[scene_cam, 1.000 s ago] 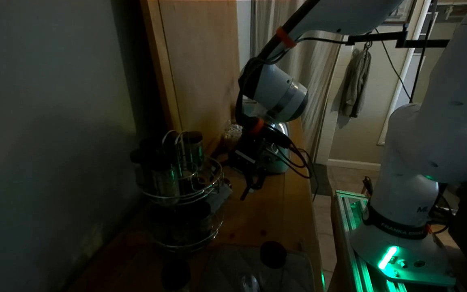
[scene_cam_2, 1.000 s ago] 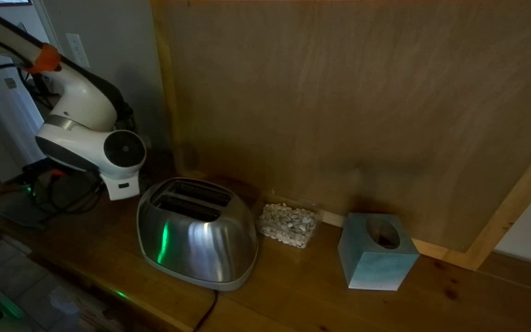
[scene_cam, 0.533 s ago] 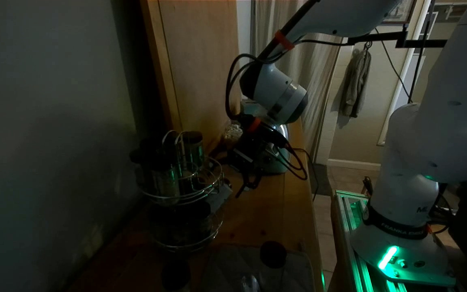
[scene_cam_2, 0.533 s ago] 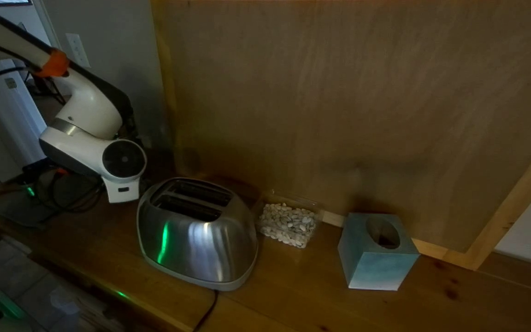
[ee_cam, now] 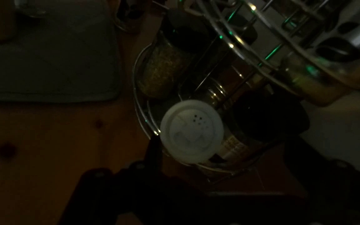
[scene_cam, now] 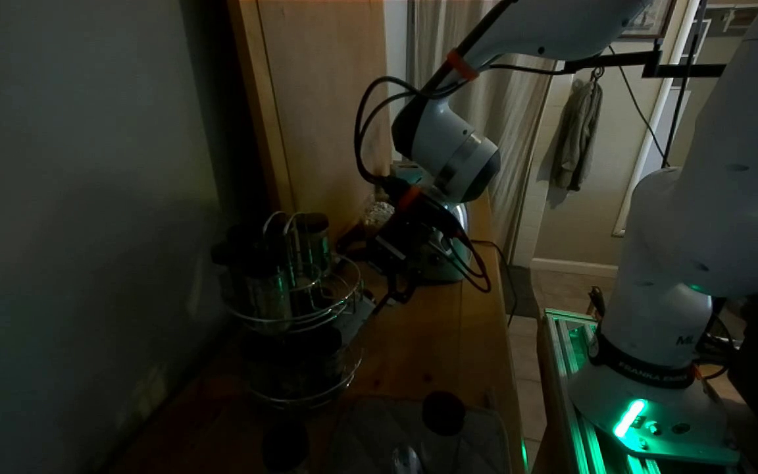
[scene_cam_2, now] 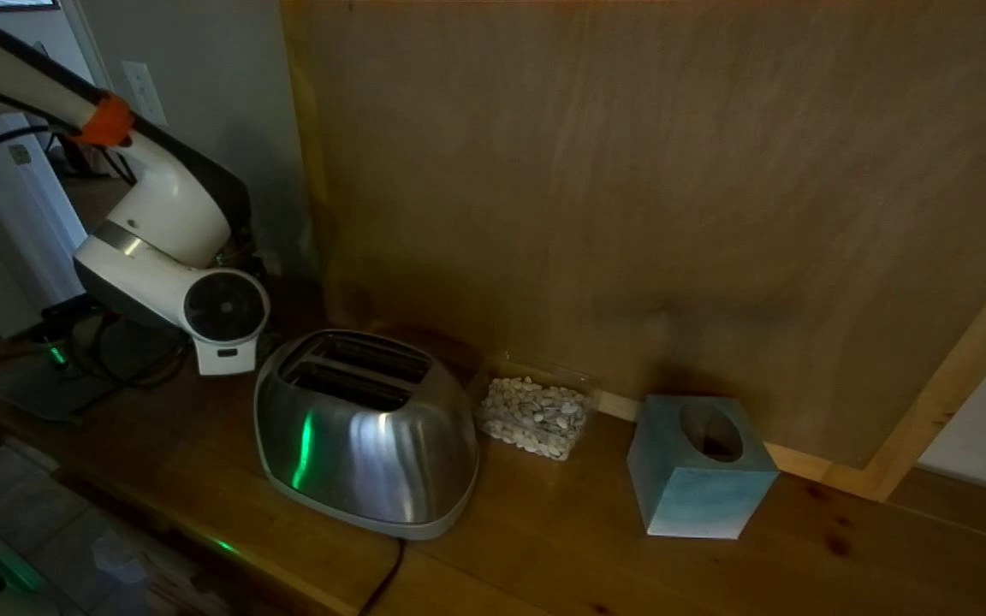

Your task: Move the white bottle from the top rack to the bottom rack

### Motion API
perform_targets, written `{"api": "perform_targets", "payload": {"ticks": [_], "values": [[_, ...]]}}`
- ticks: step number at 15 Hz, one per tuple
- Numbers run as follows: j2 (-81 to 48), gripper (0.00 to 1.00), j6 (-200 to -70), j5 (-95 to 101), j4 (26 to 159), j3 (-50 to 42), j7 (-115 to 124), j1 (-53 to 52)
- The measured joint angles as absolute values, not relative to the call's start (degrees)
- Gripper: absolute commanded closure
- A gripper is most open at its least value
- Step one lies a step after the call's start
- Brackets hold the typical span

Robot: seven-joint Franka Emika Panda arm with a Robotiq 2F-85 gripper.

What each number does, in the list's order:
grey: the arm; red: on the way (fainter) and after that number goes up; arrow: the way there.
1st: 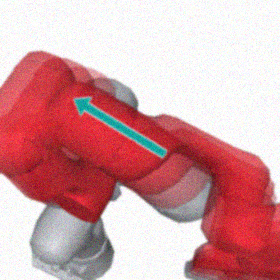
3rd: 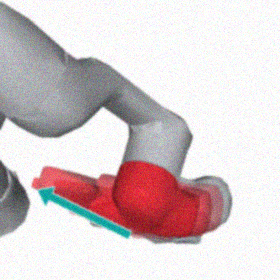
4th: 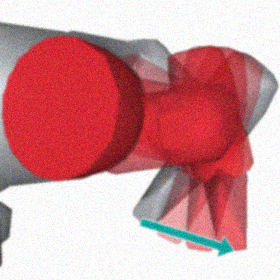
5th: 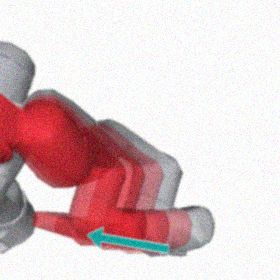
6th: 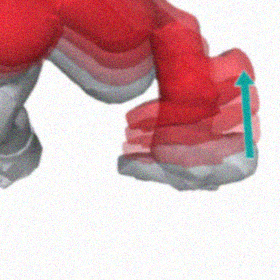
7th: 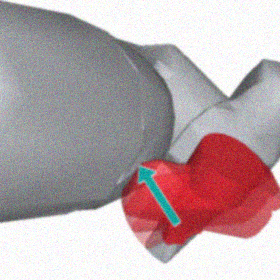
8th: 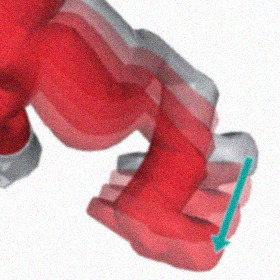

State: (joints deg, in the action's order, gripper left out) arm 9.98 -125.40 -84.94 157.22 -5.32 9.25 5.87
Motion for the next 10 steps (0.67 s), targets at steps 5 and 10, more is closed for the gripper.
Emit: {"api": "perform_targets", "payload": {"ticks": [5,10], "values": [[9.92,0.0,-125.04,-87.6,157.07,-5.2,8.15,5.81],[9.93,0.0,-125.1,-88.51,156.89,-5.24,6.59,5.92]]}}
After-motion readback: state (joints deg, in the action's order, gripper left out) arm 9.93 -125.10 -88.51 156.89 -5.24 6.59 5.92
